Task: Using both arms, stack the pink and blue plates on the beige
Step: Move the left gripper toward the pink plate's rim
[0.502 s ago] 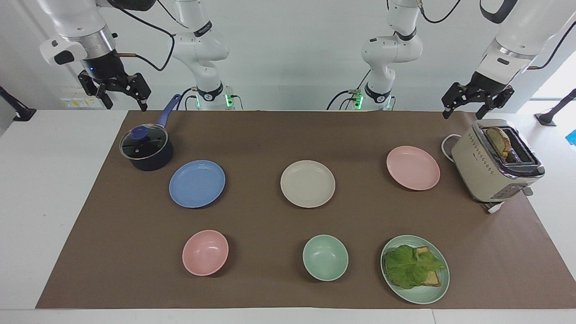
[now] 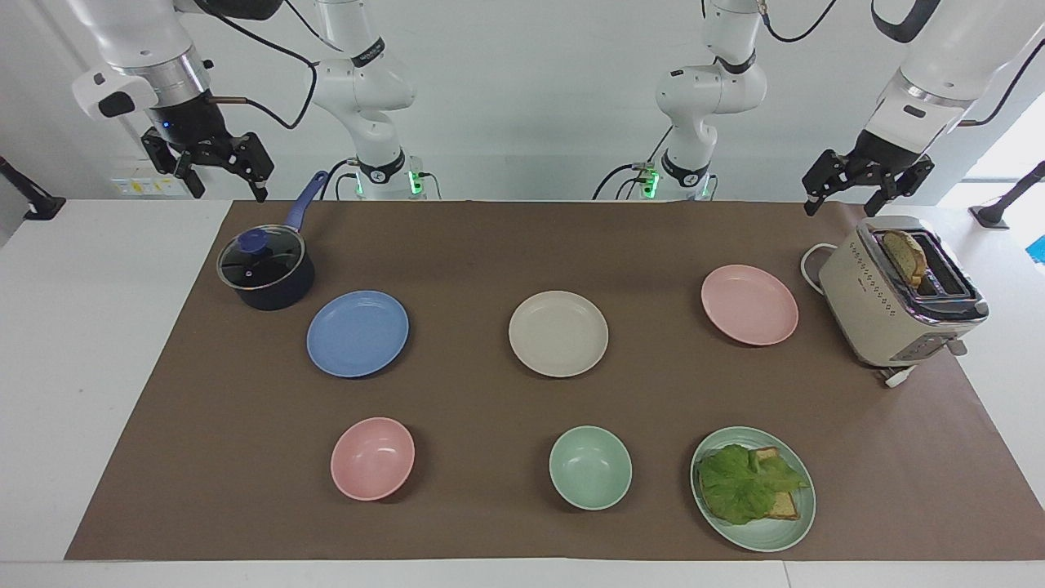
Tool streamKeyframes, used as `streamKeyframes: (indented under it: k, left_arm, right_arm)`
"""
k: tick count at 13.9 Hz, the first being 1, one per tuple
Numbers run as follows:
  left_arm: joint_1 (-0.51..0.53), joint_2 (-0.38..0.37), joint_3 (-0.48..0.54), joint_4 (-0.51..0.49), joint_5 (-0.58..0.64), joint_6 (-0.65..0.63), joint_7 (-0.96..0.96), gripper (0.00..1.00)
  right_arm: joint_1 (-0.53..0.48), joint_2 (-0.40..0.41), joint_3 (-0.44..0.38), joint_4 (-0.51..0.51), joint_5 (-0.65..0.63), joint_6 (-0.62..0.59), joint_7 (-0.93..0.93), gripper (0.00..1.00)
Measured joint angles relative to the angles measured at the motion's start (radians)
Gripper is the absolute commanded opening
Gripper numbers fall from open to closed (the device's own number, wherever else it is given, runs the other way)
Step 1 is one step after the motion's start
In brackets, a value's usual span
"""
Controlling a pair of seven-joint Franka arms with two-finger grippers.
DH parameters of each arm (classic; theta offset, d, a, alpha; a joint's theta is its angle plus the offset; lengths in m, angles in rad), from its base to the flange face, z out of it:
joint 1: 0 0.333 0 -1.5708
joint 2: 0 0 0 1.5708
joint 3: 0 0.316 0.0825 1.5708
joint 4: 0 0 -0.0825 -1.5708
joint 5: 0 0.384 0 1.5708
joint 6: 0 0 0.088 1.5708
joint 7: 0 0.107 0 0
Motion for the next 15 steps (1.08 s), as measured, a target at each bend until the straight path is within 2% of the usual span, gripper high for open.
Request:
streamKeyframes:
  k: [5, 10, 15]
  left_arm:
    - [0.017, 0.000, 0.004, -0.015, 0.001, -0.002, 0.000, 1.00]
    - [0.042, -0.001, 0.005, -0.080, 0.002, 0.009, 0.000, 1.00]
    - [0.068, 0.000, 0.006, -0.208, 0.004, 0.117, 0.000, 1.00]
  right_arm:
    - [-0.002, 0.000, -0.002, 0.000, 0.000, -0.001, 0.000, 1.00]
    - [-0.002, 0.000, -0.002, -0.001, 0.000, -0.001, 0.000, 1.00]
    - [-0.002, 0.000, -0.002, -0.001, 0.000, -0.001, 0.000, 1.00]
